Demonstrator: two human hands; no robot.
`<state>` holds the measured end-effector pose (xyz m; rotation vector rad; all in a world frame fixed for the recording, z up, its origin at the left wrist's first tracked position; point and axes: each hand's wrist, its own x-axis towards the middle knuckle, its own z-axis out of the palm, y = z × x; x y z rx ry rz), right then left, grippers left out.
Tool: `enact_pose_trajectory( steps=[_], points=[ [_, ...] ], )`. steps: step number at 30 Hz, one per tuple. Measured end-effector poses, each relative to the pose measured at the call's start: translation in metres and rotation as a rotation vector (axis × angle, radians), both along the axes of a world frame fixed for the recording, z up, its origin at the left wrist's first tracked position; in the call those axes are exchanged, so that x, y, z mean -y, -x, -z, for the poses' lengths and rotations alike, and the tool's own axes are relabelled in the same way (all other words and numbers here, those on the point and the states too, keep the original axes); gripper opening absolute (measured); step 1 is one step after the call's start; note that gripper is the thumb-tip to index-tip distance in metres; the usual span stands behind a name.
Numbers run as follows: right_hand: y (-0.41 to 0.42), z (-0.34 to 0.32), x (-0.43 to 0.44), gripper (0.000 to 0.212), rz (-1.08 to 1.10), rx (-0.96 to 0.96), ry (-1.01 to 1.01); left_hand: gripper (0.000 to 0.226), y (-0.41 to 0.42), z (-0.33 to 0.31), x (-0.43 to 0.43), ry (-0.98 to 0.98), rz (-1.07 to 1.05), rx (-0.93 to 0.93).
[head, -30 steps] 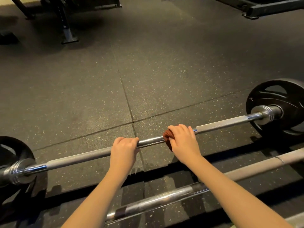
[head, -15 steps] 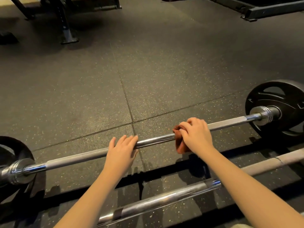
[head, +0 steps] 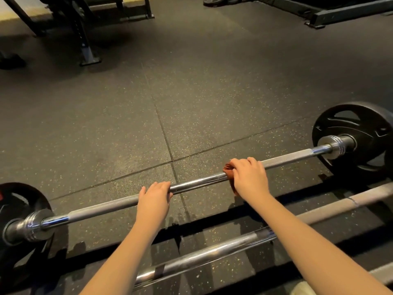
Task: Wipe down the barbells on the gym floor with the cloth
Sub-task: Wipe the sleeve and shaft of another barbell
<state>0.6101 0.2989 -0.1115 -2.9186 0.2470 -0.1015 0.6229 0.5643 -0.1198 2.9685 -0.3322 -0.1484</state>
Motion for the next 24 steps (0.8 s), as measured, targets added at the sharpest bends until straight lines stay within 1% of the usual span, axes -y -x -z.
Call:
enact_pose_trajectory(
  steps=[2,4,5,7,9,10,11,13,15,17,20,22,24],
  points=[
    [0.005,0.002,-0.019,0.026,-0.1,-0.007,-0.06,0.02,0.001,0.0,0.0,-0.009,0.008,0.01],
    [0.007,-0.005,-0.029,0.038,-0.205,-0.069,-0.115,0.026,0.0,-0.001,-0.003,-0.009,0.01,-0.008],
    [0.005,-0.008,-0.027,0.041,-0.244,-0.101,-0.073,0.027,-0.001,-0.001,-0.004,-0.011,0.011,-0.02],
    [0.0,-0.014,-0.015,0.041,-0.263,-0.137,0.121,0.026,-0.002,-0.002,-0.004,-0.02,0.003,-0.035],
    [-0.003,-0.018,0.001,0.037,-0.177,-0.146,0.247,0.023,-0.001,-0.004,0.002,-0.027,-0.004,-0.038],
    [-0.003,-0.018,0.003,0.035,-0.137,-0.148,0.244,0.019,-0.001,-0.005,0.004,-0.032,-0.005,-0.037],
    [-0.001,-0.016,0.001,0.036,-0.118,-0.146,0.208,0.014,0.0,-0.006,0.006,-0.048,0.002,-0.036],
    [0.01,-0.01,-0.009,0.046,-0.136,-0.121,0.105,0.008,0.001,-0.012,0.008,-0.085,0.03,-0.04],
    [0.014,-0.007,-0.008,0.051,-0.199,-0.114,0.054,0.01,0.001,-0.016,0.007,-0.105,0.051,-0.064],
    [0.009,-0.011,0.007,0.05,-0.247,-0.136,0.052,0.016,0.002,-0.019,0.004,-0.105,0.066,-0.072],
    [0.004,-0.012,0.018,0.052,-0.148,-0.132,0.007,0.024,-0.001,-0.015,-0.002,-0.084,0.11,0.006],
    [0.009,-0.005,0.0,0.051,-0.063,-0.087,-0.065,0.024,-0.004,-0.013,-0.003,-0.057,0.141,0.045],
    [0.014,0.003,-0.026,0.047,-0.058,-0.04,-0.172,0.022,-0.01,-0.013,-0.002,-0.047,0.167,0.021]
  ],
)
